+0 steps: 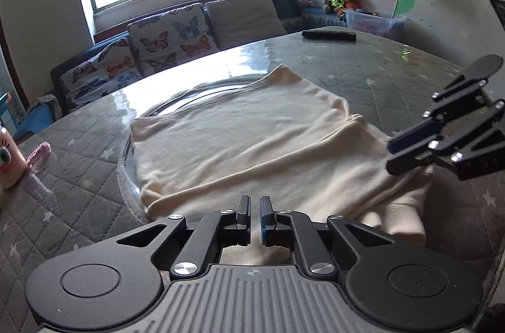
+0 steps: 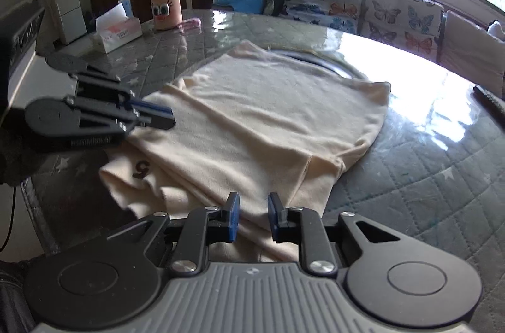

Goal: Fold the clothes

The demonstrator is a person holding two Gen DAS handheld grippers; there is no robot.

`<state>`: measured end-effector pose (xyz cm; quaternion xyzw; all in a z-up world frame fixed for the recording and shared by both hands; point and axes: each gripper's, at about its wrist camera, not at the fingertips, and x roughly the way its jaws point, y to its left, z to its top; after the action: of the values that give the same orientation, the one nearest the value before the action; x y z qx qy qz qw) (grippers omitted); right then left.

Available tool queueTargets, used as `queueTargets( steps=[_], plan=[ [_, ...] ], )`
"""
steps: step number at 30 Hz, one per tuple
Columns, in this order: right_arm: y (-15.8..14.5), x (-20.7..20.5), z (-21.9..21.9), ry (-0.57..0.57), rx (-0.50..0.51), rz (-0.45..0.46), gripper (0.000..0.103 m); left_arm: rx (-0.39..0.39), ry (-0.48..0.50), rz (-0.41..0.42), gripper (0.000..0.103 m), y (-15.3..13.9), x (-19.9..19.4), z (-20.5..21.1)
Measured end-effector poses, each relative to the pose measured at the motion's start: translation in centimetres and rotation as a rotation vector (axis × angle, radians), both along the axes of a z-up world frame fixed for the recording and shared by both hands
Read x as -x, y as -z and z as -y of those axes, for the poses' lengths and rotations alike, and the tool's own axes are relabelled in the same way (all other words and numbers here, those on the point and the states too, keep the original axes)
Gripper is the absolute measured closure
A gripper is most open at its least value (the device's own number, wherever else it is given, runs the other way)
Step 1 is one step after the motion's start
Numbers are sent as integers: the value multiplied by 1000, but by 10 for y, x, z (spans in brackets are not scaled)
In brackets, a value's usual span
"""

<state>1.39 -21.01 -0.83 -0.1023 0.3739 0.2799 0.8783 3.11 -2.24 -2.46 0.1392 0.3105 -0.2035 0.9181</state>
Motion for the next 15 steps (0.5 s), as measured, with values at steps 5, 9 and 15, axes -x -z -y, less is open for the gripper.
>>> queueTargets(
  steps=[5, 9, 15],
  plan=[
    [6, -10, -5, 19, -15, 19, 84, -8, 44, -4, 95, 1, 5, 10],
    [13, -11, -1, 24, -4, 4, 84, -28, 59, -16, 95, 3, 14, 5],
    [0, -1, 1, -13, -19, 37, 83, -86, 81, 7, 78, -10, 38, -16]
  ],
)
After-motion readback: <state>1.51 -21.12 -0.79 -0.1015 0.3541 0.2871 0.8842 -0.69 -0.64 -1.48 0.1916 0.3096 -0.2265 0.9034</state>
